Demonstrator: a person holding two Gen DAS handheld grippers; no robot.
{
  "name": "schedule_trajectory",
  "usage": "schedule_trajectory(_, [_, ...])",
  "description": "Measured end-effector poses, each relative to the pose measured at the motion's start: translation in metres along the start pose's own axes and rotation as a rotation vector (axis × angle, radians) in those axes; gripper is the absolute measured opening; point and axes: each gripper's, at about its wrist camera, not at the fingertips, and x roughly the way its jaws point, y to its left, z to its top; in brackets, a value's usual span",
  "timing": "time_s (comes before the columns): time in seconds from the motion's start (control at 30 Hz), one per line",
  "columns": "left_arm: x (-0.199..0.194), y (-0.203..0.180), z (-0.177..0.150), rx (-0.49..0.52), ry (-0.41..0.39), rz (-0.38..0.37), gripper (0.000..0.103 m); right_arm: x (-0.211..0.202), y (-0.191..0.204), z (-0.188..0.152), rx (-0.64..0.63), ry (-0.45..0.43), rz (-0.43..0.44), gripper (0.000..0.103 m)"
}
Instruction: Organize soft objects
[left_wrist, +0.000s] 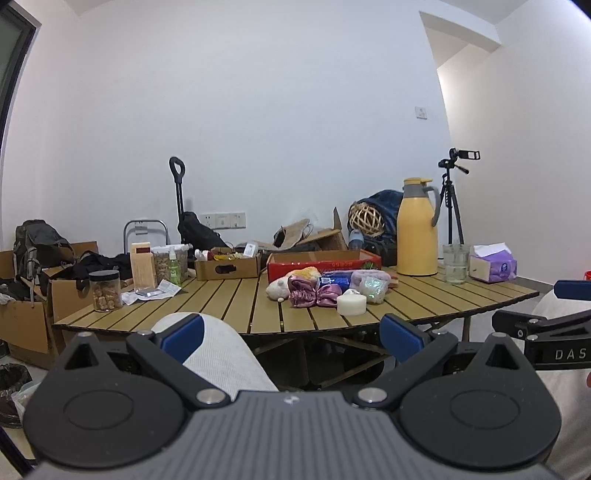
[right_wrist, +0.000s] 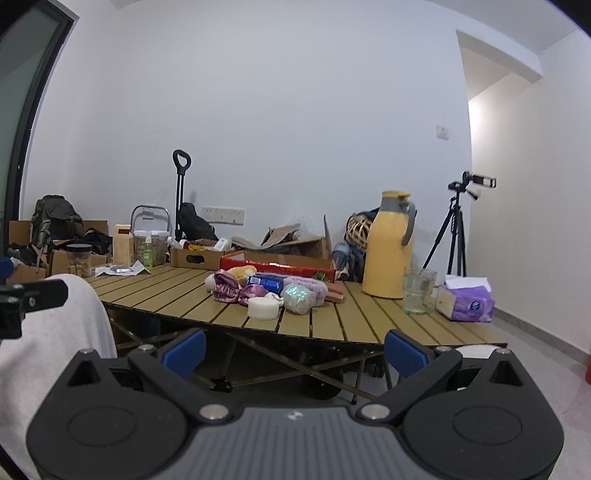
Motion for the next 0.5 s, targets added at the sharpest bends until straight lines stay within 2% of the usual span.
schedule_trajectory(0.17, [0.050,0.002,0.003,-0.011,0.060,-0.032,0.103,0.045,-0.012,0.004,0.065,0.026,0.021,0.103])
schedule_trajectory(0.3, [0.094,0.001,0.006,0.000,0.079,-0.024,0.103,0.087,-0.020,0.011,0.085,0.034,0.005,0.103])
schedule_trajectory(0.4, [0.129,0.000,0.012,-0.002,0.083,-0.026,0.103,0.121,-0.028,0.018,0.123,-0.013,-0.011,0.103])
schedule_trajectory(0.43, [0.139,0.000,0.014,-0.004,0.085,-0.025,0.103,0.133,-0.031,0.019,0.146,-0.026,0.009,0.103])
schedule_trajectory(0.5, [0.167,0.000,0.020,-0.021,0.096,-0.029,0.103,0.162,-0.037,0.023,0.184,0.046,0.086,0.103])
